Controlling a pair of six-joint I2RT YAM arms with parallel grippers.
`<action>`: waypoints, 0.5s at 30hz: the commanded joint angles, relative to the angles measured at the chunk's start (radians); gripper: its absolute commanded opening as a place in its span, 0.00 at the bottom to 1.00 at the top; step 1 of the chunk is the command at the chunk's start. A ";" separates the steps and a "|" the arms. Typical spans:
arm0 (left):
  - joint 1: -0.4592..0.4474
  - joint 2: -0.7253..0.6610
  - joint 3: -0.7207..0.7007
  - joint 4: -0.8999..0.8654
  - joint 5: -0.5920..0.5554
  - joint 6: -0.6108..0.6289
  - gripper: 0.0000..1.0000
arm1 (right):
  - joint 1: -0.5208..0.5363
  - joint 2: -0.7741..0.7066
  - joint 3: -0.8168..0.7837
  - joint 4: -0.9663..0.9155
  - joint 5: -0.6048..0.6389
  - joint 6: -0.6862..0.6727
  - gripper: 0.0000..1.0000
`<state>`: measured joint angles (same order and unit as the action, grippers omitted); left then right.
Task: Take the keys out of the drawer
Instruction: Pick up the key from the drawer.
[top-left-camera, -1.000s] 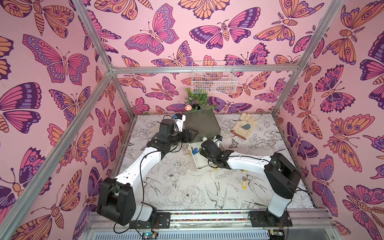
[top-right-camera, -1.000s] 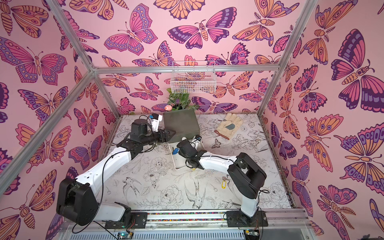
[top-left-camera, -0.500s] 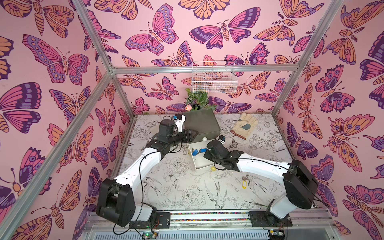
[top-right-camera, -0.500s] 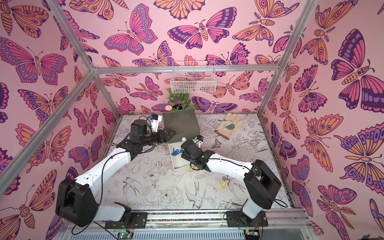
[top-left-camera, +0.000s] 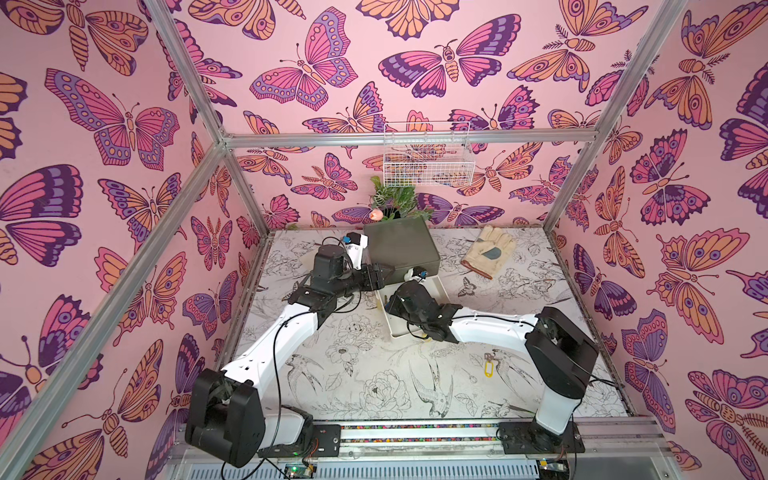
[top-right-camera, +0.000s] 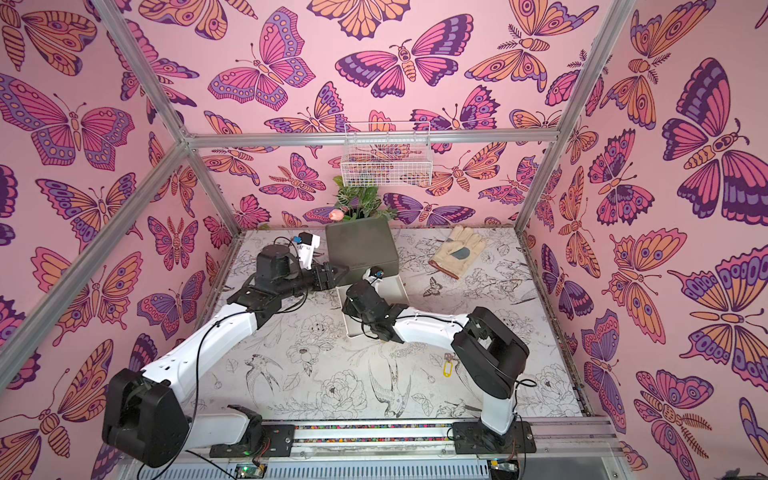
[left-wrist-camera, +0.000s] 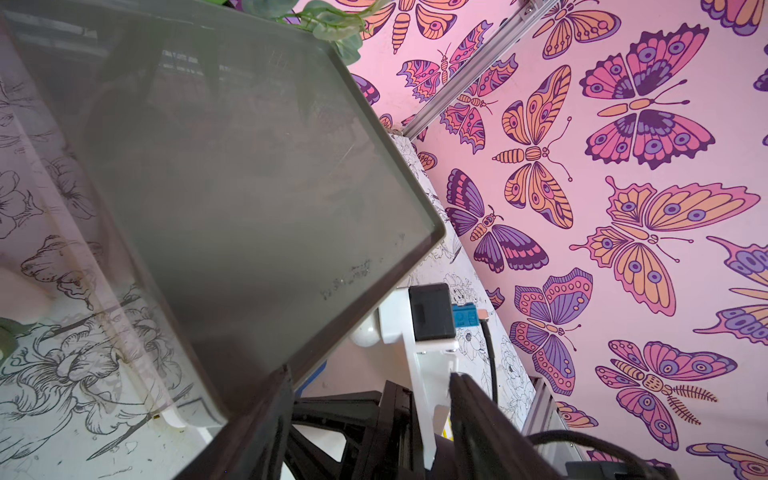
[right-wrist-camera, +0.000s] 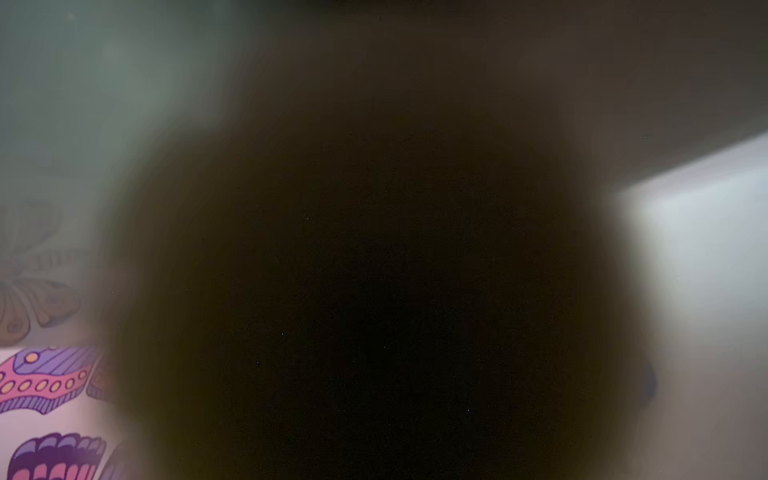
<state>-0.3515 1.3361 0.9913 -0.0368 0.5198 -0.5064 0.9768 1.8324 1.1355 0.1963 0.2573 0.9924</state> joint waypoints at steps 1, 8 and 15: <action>0.003 0.070 -0.089 -0.344 -0.029 -0.013 0.67 | -0.023 0.078 0.046 0.028 -0.063 -0.029 0.00; 0.003 0.067 -0.081 -0.354 -0.032 -0.010 0.67 | -0.028 0.042 0.082 -0.379 -0.008 0.041 0.00; 0.006 0.068 -0.057 -0.356 -0.036 -0.017 0.67 | -0.024 -0.118 -0.008 -0.499 0.018 0.053 0.00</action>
<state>-0.3473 1.4101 0.9173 -0.3569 0.4820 -0.5285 0.9474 1.7950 1.1664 -0.1215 0.2630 1.0210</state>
